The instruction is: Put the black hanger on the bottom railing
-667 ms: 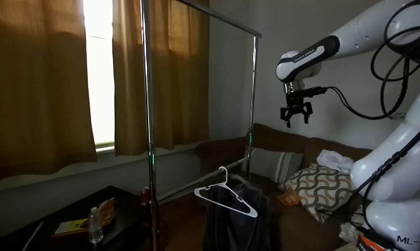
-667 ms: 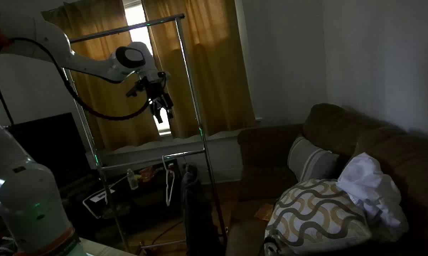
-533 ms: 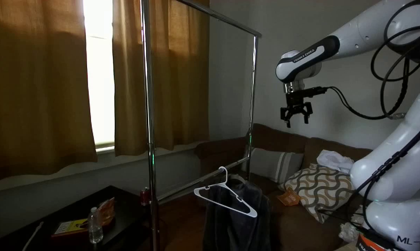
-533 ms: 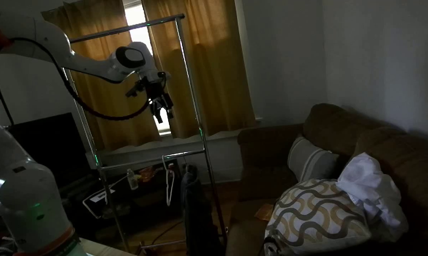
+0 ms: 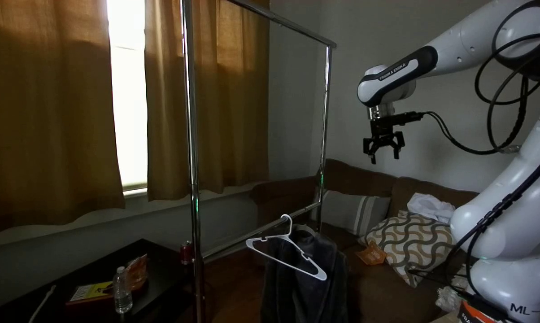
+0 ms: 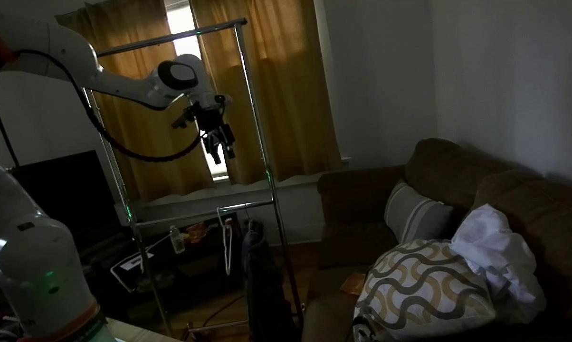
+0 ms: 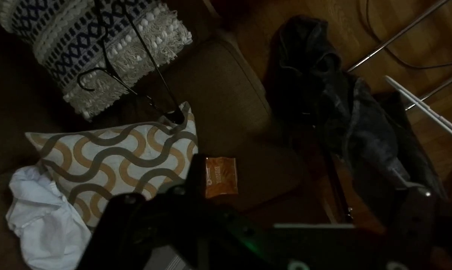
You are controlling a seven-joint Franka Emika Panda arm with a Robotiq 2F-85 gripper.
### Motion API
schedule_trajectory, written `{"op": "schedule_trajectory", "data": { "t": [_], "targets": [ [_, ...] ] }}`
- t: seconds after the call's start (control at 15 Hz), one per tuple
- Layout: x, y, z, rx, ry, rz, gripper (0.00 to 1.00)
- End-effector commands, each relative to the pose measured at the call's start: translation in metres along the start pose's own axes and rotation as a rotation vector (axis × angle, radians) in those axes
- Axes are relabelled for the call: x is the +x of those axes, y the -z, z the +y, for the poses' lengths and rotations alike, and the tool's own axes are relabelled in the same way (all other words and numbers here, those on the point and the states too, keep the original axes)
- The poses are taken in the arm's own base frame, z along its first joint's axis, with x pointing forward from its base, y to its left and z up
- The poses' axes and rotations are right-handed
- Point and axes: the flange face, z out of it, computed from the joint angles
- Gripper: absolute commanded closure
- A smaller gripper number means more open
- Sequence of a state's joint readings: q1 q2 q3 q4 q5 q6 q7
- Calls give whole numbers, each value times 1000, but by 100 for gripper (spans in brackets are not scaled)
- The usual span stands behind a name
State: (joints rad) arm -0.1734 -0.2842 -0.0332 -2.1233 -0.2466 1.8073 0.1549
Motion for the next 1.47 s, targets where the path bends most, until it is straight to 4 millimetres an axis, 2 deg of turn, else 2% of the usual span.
{"op": "schedule_trajectory", "data": {
  "t": [0.0,0.2,0.4,0.73,0.87,0.93,1.0,1.13,1.2,1.4],
  "targets": [
    [16,-27,57,23,-63,-43,0],
    [22,-74,107,58,-66,-113,0],
    [17,-136,154,82,-48,-188,0],
    [13,-243,218,92,-45,-186,0],
    [9,-283,234,80,-60,-202,0],
    [7,-300,243,51,-132,-277,0],
    [7,-269,231,64,-82,-220,0],
    [2,-298,240,60,-108,-275,0],
    [4,-303,241,57,-112,-284,0],
    [9,-301,241,50,-116,-278,0]
  ]
}}
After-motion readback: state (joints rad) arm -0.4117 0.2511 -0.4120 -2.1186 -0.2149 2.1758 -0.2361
